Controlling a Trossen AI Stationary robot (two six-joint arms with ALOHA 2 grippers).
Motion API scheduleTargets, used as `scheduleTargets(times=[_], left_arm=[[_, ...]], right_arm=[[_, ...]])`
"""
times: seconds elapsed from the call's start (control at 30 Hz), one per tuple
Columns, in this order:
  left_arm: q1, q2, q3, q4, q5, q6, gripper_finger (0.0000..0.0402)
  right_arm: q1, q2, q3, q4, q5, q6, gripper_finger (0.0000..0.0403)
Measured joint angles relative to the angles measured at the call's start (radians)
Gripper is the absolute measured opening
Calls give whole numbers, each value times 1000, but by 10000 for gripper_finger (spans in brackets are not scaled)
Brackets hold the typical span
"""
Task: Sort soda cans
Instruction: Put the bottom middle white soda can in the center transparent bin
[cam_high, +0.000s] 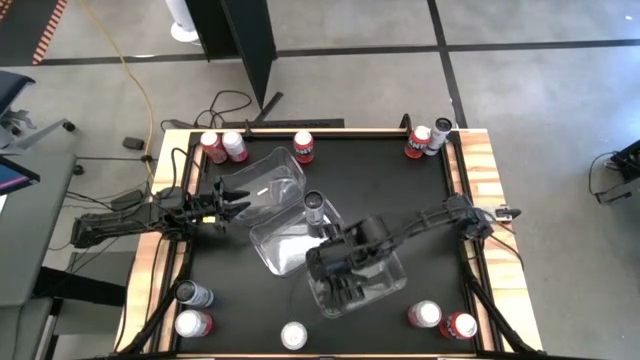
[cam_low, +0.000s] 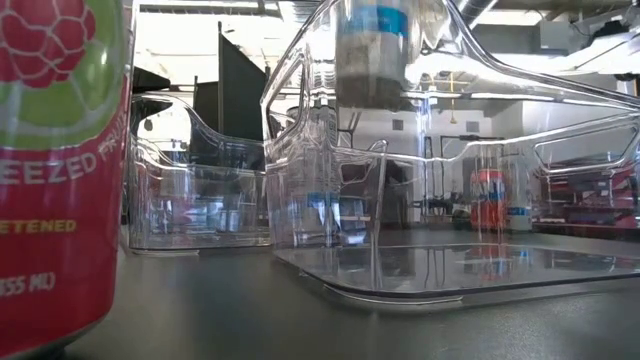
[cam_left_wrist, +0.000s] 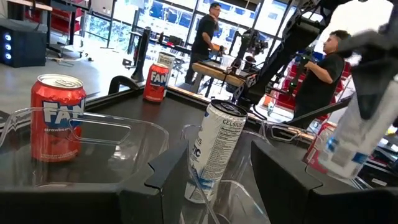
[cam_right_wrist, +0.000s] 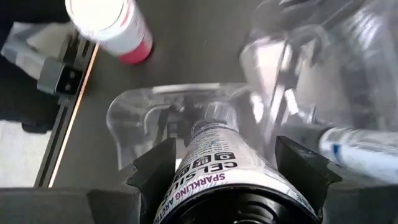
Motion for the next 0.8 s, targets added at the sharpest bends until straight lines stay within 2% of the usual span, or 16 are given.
scheduleTargets(times=[0.3,0.5,0.8], left_arm=[[0,0,0,0,-1,15,169],[0,0,0,0,-1,14,169],[0,0,0,0,-2,10,169]], right_arm=[[-69,-98,0,27,43,-68,250],[-149,-99,-1,40,50,-142,250],[-250,-98,-51,58,2,-181,250]])
